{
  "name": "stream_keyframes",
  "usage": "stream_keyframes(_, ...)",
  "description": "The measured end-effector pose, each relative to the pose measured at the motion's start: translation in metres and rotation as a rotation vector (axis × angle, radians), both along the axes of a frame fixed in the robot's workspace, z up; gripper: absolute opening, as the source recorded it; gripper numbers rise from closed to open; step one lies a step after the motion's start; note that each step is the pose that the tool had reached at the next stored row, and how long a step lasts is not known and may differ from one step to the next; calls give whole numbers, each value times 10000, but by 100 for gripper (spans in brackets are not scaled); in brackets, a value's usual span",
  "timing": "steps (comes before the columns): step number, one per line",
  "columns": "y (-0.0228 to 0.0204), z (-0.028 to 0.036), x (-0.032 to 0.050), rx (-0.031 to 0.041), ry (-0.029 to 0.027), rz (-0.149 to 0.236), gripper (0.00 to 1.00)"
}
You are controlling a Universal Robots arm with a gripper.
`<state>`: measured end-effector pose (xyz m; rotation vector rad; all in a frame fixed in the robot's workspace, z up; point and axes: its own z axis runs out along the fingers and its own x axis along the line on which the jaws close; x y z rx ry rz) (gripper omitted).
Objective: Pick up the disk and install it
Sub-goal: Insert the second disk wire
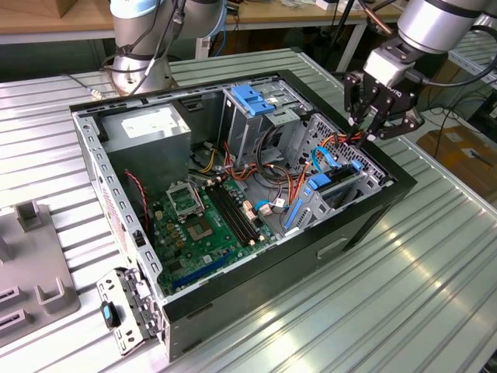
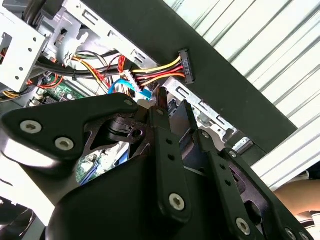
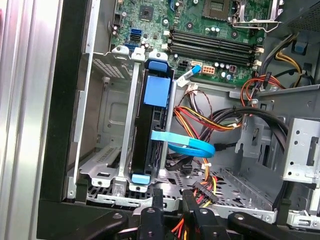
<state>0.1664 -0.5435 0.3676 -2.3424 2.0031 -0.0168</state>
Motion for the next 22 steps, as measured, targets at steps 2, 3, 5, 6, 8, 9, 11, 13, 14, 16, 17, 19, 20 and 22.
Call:
stream_keyframes(2, 1, 0, 14, 0, 0, 0, 30)
stream_keyframes(3, 2, 0, 24, 0, 0, 0, 30)
stream_keyframes(5, 3, 0, 35, 1, 0, 0, 30)
stream_keyframes(6, 4, 0, 45, 1, 0, 0, 30)
stream_keyframes(8, 6, 0, 57, 1, 0, 1, 30)
stream_keyframes(9, 6, 0, 60, 0, 0, 1, 30)
stream_keyframes(11, 6, 0, 61, 1, 0, 1, 30)
stream_keyframes(13, 6, -1, 64, 1, -1, 1, 30)
stream_keyframes(14, 6, -1, 66, 1, 0, 1, 30)
stream_keyframes(16, 6, -1, 71, 1, 0, 1, 30)
stream_keyframes(17, 6, -1, 73, 1, 0, 1, 30)
stream_keyframes(19, 6, 0, 81, 0, 0, 1, 30)
stream_keyframes(20, 6, -1, 84, 1, 0, 1, 30)
stream_keyframes(22, 6, -1, 95, 1, 0, 1, 30)
